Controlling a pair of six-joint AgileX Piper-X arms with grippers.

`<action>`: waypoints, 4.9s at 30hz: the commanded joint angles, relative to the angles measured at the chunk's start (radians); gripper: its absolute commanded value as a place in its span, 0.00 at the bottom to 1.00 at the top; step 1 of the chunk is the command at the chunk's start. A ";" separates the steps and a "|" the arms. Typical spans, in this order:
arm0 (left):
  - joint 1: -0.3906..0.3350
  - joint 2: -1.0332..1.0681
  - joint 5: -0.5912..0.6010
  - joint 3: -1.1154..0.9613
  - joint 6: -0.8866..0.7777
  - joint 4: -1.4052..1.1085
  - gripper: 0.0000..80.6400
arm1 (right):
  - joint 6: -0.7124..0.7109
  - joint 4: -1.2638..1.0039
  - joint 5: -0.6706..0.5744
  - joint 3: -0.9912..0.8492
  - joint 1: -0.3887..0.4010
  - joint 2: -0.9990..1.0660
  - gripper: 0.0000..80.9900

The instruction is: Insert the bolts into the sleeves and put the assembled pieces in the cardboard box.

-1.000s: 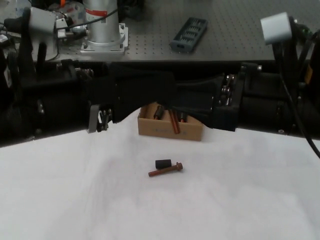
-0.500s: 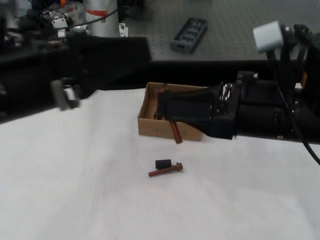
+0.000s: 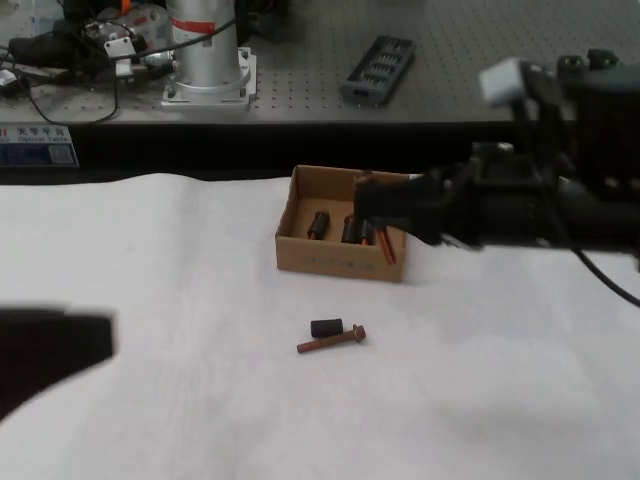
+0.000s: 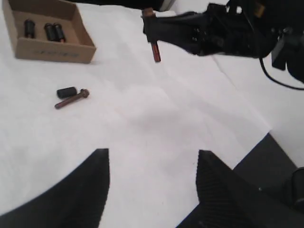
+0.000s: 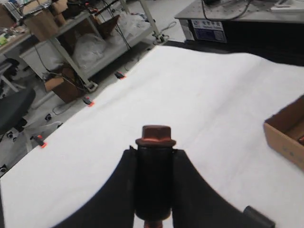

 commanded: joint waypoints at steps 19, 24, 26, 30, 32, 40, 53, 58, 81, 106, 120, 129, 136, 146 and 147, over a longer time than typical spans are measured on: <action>0.002 -0.171 -0.086 -0.005 0.038 0.268 0.50 | -0.205 0.655 0.391 -1.015 -0.078 0.816 0.02; 0.002 -0.171 -0.086 -0.005 0.081 0.268 0.50 | -0.253 0.716 0.480 -1.065 -0.080 0.877 0.02; 0.002 -0.171 -0.086 -0.005 0.081 0.268 0.50 | -0.294 0.719 0.501 -1.065 -0.080 0.877 0.02; 0.002 -0.171 -0.086 -0.005 0.081 0.268 0.50 | -0.348 0.726 0.507 -1.065 -0.073 0.877 0.13; 0.002 -0.171 -0.086 -0.005 0.081 0.266 0.50 | -0.346 0.729 0.507 -1.065 -0.073 0.877 0.31; 0.002 -0.171 -0.086 -0.005 0.081 0.266 0.50 | -0.345 0.784 0.498 -1.068 -0.072 0.862 0.49; 0.002 -0.171 -0.086 -0.005 0.081 0.266 0.50 | -0.346 1.045 0.412 -1.059 -0.036 0.639 0.49; 0.002 -0.171 -0.102 -0.005 0.081 0.266 0.50 | -0.370 1.114 0.408 -0.955 0.000 0.498 0.49; 0.002 -0.001 -0.206 -0.004 0.081 0.246 0.50 | -0.178 0.957 0.466 0.062 0.138 -0.600 0.49; 0.002 0.028 -0.108 -0.004 0.169 0.199 0.50 | 0.309 0.557 0.281 0.147 0.138 -0.354 0.49; -0.098 0.476 -0.126 -0.004 0.509 -0.037 0.50 | 0.277 0.549 0.281 0.145 0.138 -0.418 0.49; -0.181 0.779 -0.123 -0.081 0.628 -0.239 0.50 | 0.255 0.549 0.281 0.145 0.135 -0.517 0.49; -0.235 0.894 -0.164 -0.182 0.626 -0.202 0.49 | 0.213 0.558 0.285 0.145 0.135 -0.543 0.49; -0.236 0.760 -0.186 -0.182 0.575 -0.154 0.37 | 0.367 0.486 0.225 0.131 0.135 -0.323 0.49; -0.232 0.740 -0.191 -0.182 0.558 -0.147 0.37 | 0.382 0.482 0.218 0.120 0.135 -0.296 0.49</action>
